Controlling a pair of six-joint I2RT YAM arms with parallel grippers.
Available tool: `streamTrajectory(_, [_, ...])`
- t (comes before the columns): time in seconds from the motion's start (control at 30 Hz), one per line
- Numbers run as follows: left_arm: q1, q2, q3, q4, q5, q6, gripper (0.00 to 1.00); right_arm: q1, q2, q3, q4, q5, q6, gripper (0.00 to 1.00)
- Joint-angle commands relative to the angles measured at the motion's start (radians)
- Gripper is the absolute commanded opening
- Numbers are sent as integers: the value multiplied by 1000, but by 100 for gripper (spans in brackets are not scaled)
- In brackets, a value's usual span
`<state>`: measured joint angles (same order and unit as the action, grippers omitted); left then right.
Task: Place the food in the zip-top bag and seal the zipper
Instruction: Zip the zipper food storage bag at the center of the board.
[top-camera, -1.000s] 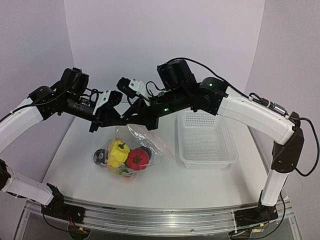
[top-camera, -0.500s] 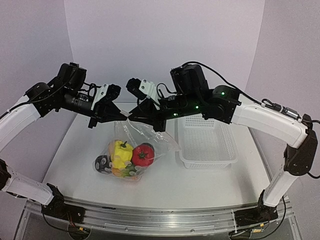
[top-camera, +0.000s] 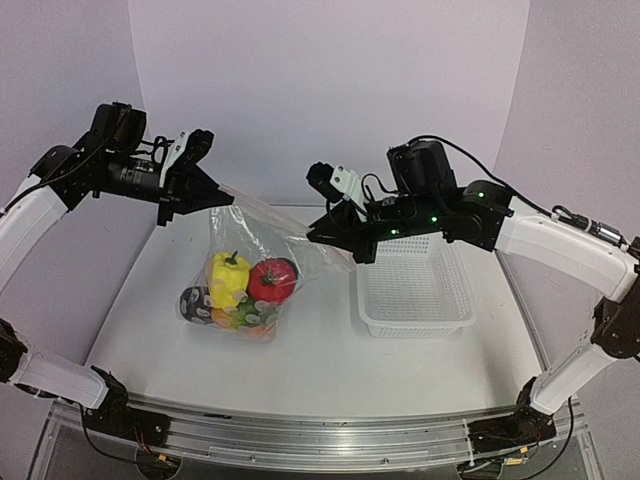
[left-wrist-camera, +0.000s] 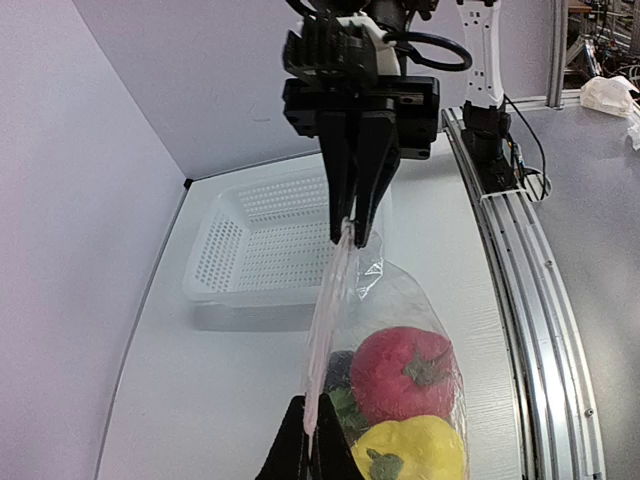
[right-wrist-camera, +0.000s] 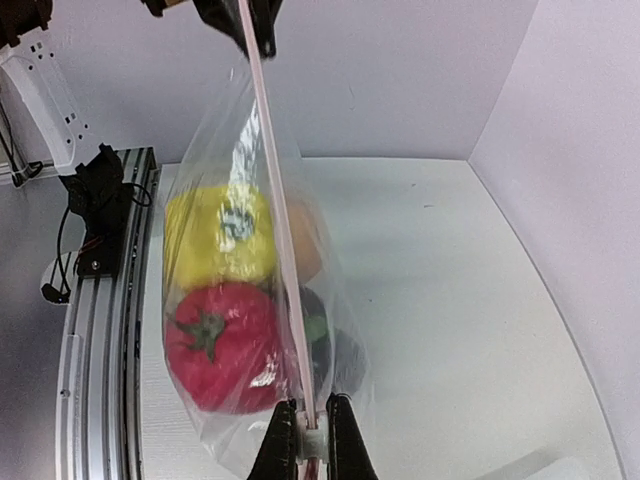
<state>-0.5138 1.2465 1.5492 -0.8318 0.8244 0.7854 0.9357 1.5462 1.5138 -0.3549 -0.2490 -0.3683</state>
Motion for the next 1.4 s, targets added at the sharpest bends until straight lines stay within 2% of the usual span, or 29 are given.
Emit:
streamTrajectory(0.0, [95, -6, 130, 71, 54, 13, 0, -58, -54, -102, -159, 51, 24, 0])
streamTrajectory(0.2, [130, 43, 217, 6, 55, 80, 0, -106, -119, -199, -177, 53, 35, 0])
streamTrajectory(0.6, [130, 49, 172, 35, 16, 38, 0, -145, -168, -214, -230, 72, 7, 0])
streamTrajectory(0.73, [129, 33, 96, 102, -24, -46, 0, -147, -144, -172, -231, 96, 2, 0])
streamTrajectory(0.83, [130, 48, 36, 178, -81, -160, 0, -146, -73, -68, -236, 118, 18, 0])
streamTrajectory(1.03, [130, 10, -32, 200, -133, -320, 0, -142, -20, 95, -291, 81, 44, 0])
streamTrajectory(1.27, [128, -152, -170, 179, -14, -478, 0, 16, -57, 192, -460, 107, 14, 0])
streamTrajectory(1.37, [129, -218, -206, 149, 57, -537, 0, 92, -66, 283, -591, 116, 50, 0])
